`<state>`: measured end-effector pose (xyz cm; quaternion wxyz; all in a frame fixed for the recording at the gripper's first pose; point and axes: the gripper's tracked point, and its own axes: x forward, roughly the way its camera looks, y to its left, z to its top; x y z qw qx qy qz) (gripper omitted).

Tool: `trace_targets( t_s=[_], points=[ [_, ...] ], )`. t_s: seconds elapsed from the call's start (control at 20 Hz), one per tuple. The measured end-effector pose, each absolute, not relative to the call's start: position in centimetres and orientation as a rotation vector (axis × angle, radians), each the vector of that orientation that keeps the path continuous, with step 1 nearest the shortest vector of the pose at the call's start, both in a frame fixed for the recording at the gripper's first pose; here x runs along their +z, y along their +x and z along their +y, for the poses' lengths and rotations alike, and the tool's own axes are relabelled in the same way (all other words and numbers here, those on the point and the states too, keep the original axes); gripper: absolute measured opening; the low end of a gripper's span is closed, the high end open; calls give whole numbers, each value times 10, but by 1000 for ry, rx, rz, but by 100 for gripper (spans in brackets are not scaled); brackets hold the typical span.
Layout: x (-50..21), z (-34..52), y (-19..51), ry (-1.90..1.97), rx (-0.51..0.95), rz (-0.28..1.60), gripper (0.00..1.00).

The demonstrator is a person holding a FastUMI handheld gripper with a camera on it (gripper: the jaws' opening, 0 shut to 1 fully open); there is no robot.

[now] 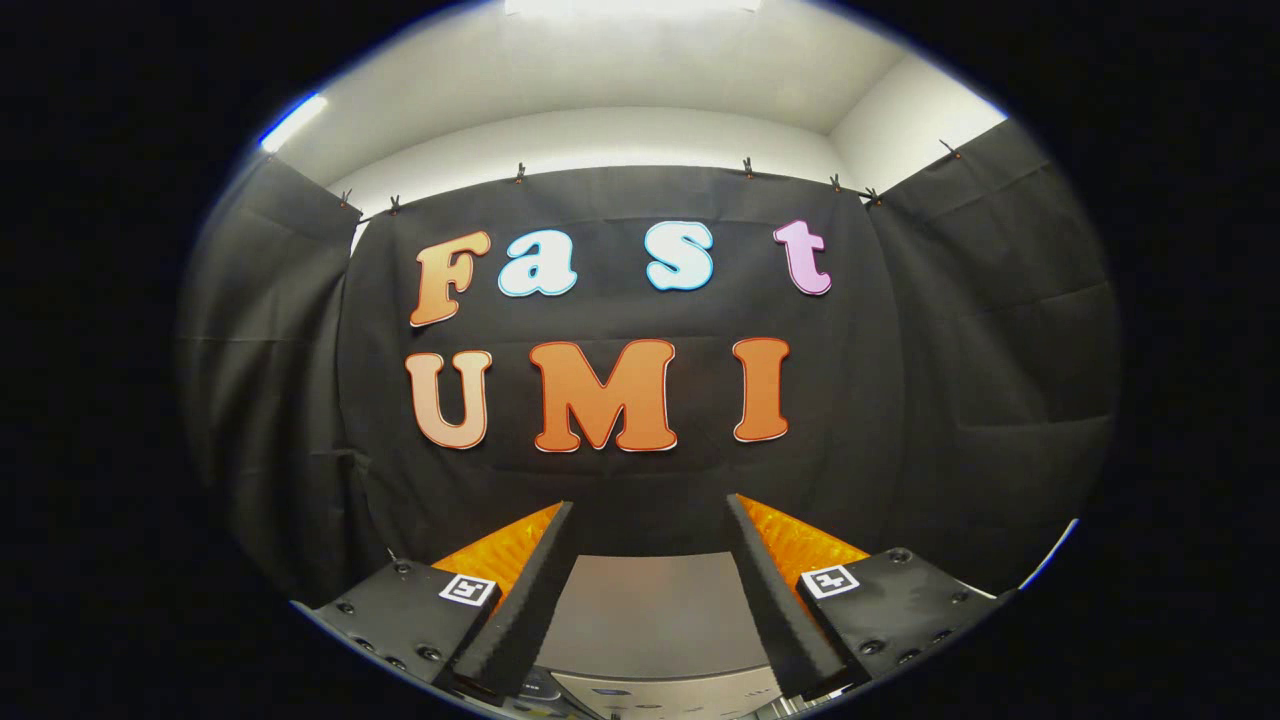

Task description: Put the clothes into the washing machine and then close the washing machine lid.

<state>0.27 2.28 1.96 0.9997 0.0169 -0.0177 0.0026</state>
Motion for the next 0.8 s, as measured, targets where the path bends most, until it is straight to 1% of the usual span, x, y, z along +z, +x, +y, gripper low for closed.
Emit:
trace_targets(
  t_s=[0.8],
  points=[
    [19, 19, -1, 38, -13, -35, 95]
  ],
)
